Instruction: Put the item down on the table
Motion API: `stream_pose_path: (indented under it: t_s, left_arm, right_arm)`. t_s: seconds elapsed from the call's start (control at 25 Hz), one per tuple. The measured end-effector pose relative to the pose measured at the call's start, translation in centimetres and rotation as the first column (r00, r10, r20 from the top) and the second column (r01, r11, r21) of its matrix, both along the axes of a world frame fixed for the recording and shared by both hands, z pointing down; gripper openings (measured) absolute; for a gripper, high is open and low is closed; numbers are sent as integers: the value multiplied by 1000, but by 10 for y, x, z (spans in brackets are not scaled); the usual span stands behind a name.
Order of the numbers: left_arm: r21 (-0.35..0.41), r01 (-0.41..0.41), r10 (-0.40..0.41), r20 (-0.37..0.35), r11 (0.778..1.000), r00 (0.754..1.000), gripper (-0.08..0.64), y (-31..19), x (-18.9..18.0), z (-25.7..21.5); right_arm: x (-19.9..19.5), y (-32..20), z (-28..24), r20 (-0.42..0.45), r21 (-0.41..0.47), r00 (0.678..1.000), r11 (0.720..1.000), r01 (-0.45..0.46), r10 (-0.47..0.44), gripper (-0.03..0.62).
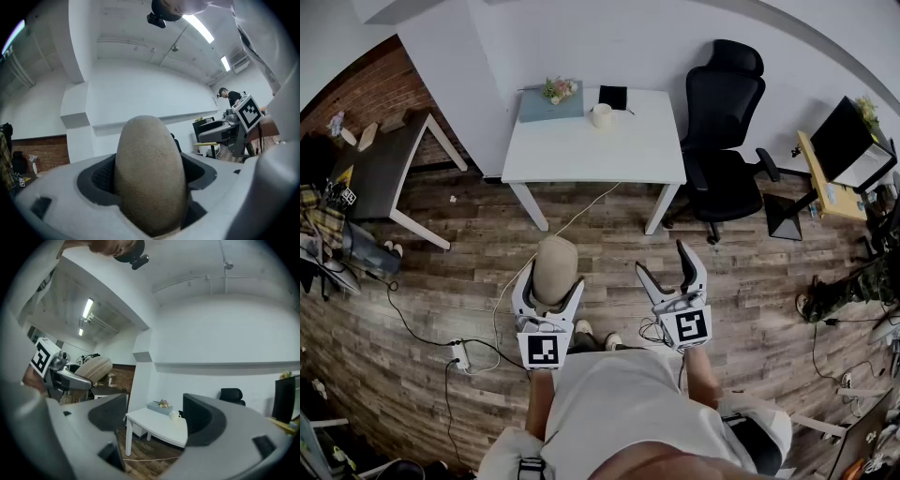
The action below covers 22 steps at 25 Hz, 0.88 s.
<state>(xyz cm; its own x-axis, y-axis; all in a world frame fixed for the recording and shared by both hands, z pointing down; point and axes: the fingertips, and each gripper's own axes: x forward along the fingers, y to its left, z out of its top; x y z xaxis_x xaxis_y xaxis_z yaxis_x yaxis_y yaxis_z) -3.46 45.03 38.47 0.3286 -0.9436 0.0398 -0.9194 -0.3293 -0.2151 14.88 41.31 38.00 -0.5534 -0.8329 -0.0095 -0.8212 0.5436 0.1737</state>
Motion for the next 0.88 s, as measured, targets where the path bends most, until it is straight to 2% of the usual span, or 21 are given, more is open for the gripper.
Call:
stream_pose_path:
  t_s: [0.28,0.44,0.88]
  left_arm:
    - [14,-13,13,-33,1000,999,396,-11,3,-5]
    - [17,-32,32,-12,999,999,396,-25,1,-3]
    - [16,-81,81,-21,997,996,396,-92,-34,0]
  right_arm:
    - [-8,-9,2,37,-22,999,999,27,-26,368]
    - [-13,-20,4,32,-23,999,999,24,-23,368]
    - [-46,-79,4,5,-35,1000,999,-17,17,367]
